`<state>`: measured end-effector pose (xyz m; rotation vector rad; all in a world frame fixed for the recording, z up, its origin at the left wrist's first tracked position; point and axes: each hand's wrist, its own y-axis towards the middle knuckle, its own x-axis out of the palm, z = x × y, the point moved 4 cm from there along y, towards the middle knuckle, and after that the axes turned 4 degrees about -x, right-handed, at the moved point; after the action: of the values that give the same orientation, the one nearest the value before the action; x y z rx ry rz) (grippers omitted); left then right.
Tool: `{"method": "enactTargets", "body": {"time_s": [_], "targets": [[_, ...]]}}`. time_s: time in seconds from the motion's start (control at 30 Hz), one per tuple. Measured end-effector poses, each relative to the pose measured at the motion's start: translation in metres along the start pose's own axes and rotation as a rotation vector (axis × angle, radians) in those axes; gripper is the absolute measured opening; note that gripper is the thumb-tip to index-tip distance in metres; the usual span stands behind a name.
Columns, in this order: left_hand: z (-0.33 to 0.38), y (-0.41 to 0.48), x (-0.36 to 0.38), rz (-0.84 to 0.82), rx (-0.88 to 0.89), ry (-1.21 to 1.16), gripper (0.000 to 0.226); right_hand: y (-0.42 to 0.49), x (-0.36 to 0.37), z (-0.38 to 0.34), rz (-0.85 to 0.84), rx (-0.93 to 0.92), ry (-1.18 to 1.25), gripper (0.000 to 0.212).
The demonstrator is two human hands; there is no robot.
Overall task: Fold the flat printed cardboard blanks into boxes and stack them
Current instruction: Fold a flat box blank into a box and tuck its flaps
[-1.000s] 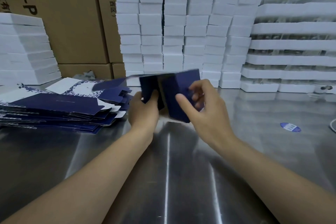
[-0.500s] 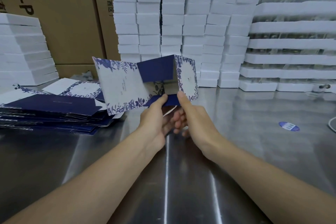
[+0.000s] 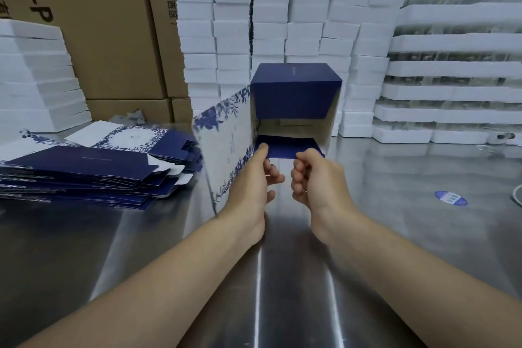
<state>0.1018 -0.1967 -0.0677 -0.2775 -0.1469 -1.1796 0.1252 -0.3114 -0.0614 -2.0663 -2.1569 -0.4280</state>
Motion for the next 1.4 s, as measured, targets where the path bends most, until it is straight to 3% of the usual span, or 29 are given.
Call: {"method": "enactTargets", "body": {"time_s": [0.13,0.3,0.67,0.83,1.4], "targets": [[0.001,-0.005,0.003,-0.009,0.005,-0.006,0.046,0.002,-0.002,0.0,-0.03,0.033,0.009,0.031],[0.0,-0.003,0.0,-0.033,0.009,0.001,0.044,-0.003,0.007,0.005,-0.191,0.092,-0.059,0.039],[-0.001,-0.003,0.008,-0.166,0.067,0.119,0.045,-0.005,0.01,0.003,-0.186,0.065,-0.075,0.046],[0.002,-0.003,0.004,-0.139,0.056,0.098,0.046,0.0,0.003,0.003,-0.095,0.068,-0.027,0.034],[-0.002,0.0,0.0,-0.037,0.012,-0.035,0.051,0.003,-0.003,0.0,0.032,0.05,-0.044,0.034]]}}
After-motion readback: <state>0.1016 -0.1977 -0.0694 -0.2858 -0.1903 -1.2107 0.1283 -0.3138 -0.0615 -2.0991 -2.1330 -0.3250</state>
